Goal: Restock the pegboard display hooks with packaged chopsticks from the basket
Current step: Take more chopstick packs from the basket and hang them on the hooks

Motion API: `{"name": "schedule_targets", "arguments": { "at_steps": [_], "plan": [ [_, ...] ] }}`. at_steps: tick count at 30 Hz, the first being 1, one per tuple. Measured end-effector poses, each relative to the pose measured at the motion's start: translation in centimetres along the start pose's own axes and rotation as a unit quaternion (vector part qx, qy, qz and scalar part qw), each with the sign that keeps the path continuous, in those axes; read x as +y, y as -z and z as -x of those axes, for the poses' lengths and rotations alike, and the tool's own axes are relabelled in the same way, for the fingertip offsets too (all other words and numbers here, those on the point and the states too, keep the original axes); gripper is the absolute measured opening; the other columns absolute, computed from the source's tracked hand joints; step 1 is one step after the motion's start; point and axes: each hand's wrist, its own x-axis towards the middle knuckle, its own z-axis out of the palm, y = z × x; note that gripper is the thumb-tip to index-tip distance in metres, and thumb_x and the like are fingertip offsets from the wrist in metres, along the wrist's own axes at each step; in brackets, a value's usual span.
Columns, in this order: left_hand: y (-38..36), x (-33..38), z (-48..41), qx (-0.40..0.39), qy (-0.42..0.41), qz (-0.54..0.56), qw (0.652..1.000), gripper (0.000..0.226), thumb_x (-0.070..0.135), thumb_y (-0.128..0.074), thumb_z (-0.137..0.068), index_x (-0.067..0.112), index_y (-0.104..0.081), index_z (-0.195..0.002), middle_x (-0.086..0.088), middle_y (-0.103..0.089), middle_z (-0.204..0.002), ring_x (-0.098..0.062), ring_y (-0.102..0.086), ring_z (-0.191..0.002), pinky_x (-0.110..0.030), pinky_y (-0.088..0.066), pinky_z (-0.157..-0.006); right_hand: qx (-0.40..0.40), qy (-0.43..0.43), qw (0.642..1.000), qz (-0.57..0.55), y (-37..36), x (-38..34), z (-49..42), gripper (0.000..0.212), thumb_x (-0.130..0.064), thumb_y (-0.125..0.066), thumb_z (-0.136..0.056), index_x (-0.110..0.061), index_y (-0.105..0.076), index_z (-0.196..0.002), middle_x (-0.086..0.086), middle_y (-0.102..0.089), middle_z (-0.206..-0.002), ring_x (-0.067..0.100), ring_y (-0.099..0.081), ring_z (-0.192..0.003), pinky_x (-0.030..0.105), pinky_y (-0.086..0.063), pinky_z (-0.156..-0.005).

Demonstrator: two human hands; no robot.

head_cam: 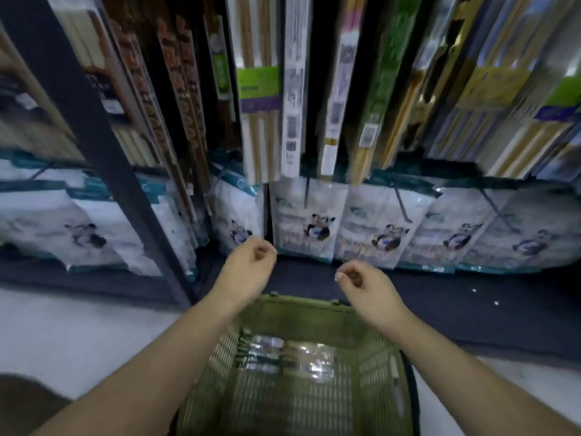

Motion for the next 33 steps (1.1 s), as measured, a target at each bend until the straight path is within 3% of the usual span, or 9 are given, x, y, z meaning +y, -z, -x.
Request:
{"name": "schedule_targets", "arguments": {
  "at_steps": [2, 4, 7, 13, 17, 20, 25, 29, 33],
  "plan": [
    [1.0, -5.2, 0.1, 0.051, 0.056, -0.091, 0.993, 0.014, 0.022, -0.056, -0.104, 0.01, -0.061, -0.105, -0.011, -0.067, -0.098, -0.026, -0.065, -0.093, -0.041, -0.053, -0.09, -0.041, -0.015, 0.999, 0.027, -3.8, 2.0, -0.3, 0.01, -0.024, -0.064, -0.099, -0.023, -0.064, -0.089, -0.005, -0.069, -0.088, 0.01, -0.063, -0.082, 0.02, -0.048, -0.073],
    [1.7, -9.6, 0.5, 0.102, 0.109, -0.176, 0.973, 0.029, 0.029, -0.059, -0.101, 0.009, -0.059, -0.121, -0.014, -0.062, -0.117, -0.036, -0.058, -0.114, -0.047, -0.05, -0.098, -0.079, -0.033, 0.995, 0.05, -7.5, 4.3, -0.6, 0.005, -0.019, -0.066, -0.096, -0.017, -0.068, -0.092, -0.001, -0.069, -0.088, 0.018, -0.065, -0.085, 0.031, -0.051, -0.081],
    [2.4, -14.6, 1.2, 0.12, 0.169, -0.226, 0.952, 0.048, 0.042, -0.058, -0.098, 0.006, -0.052, -0.13, -0.021, -0.053, -0.13, -0.043, -0.047, -0.126, -0.05, -0.043, -0.103, -0.14, -0.075, 0.985, 0.072, -12.5, 7.7, -0.9, 0.009, -0.017, -0.067, -0.096, -0.012, -0.074, -0.098, 0.002, -0.072, -0.092, 0.021, -0.068, -0.091, 0.029, -0.05, -0.082],
    [1.7, -21.2, 2.9, 0.026, 0.206, -0.135, 0.969, 0.05, 0.064, -0.046, -0.098, 0.023, -0.049, -0.126, -0.005, -0.066, -0.11, -0.03, -0.062, -0.101, -0.042, -0.048, -0.085, -0.242, -0.102, 0.951, 0.166, -20.0, 13.8, -2.2, 0.026, -0.026, -0.066, -0.095, -0.02, -0.072, -0.12, 0.006, -0.074, -0.115, 0.03, -0.068, -0.105, 0.031, -0.05, -0.076],
    [1.1, -23.3, 3.5, 0.066, 0.196, -0.121, 0.971, 0.034, 0.062, -0.05, -0.097, 0.031, -0.054, -0.109, 0.008, -0.067, -0.093, -0.011, -0.063, -0.087, -0.031, -0.045, -0.067, -0.283, -0.071, 0.927, 0.234, -23.5, 17.0, -2.8, 0.046, -0.031, -0.071, -0.093, -0.025, -0.06, -0.138, 0.006, -0.067, -0.13, 0.027, -0.065, -0.11, 0.025, -0.039, -0.074],
    [0.9, -23.5, 3.2, 0.082, 0.196, -0.116, 0.97, 0.03, 0.062, -0.05, -0.096, 0.034, -0.055, -0.103, 0.013, -0.066, -0.087, 0.0, -0.06, -0.08, -0.024, -0.041, -0.06, -0.28, -0.028, 0.902, 0.327, -25.7, 18.2, -2.9, 0.057, -0.033, -0.07, -0.092, -0.026, -0.051, -0.146, 0.006, -0.054, -0.141, 0.027, -0.056, -0.121, 0.029, -0.046, -0.087],
    [0.8, -23.8, 3.1, 0.083, 0.2, -0.117, 0.969, 0.03, 0.065, -0.049, -0.096, 0.036, -0.054, -0.097, 0.012, -0.067, -0.087, 0.0, -0.061, -0.077, -0.029, -0.044, -0.06, -0.25, 0.018, 0.875, 0.414, -27.4, 18.8, -2.6, 0.055, -0.022, -0.068, -0.092, -0.019, -0.045, -0.142, 0.012, -0.045, -0.14, 0.032, -0.046, -0.126, 0.04, -0.048, -0.097],
    [0.9, -23.7, 3.0, 0.078, 0.201, -0.109, 0.97, 0.033, 0.064, -0.049, -0.096, 0.032, -0.055, -0.097, 0.008, -0.068, -0.087, -0.011, -0.064, -0.079, -0.034, -0.048, -0.063, -0.256, 0.017, 0.868, 0.425, -27.7, 19.6, -2.4, 0.045, -0.026, -0.063, -0.096, -0.021, -0.05, -0.139, 0.008, -0.056, -0.137, 0.03, -0.053, -0.123, 0.037, -0.049, -0.098],
    [0.9, -23.6, 3.0, 0.077, 0.206, -0.096, 0.971, 0.033, 0.066, -0.049, -0.094, 0.033, -0.056, -0.095, 0.007, -0.067, -0.083, -0.012, -0.065, -0.075, -0.035, -0.048, -0.061, -0.237, 0.034, 0.889, 0.39, -27.4, 20.0, -2.2, 0.039, -0.031, -0.062, -0.096, -0.028, -0.06, -0.136, 0.005, -0.063, -0.126, 0.028, -0.054, -0.121, 0.034, -0.047, -0.094]
  ]
}}
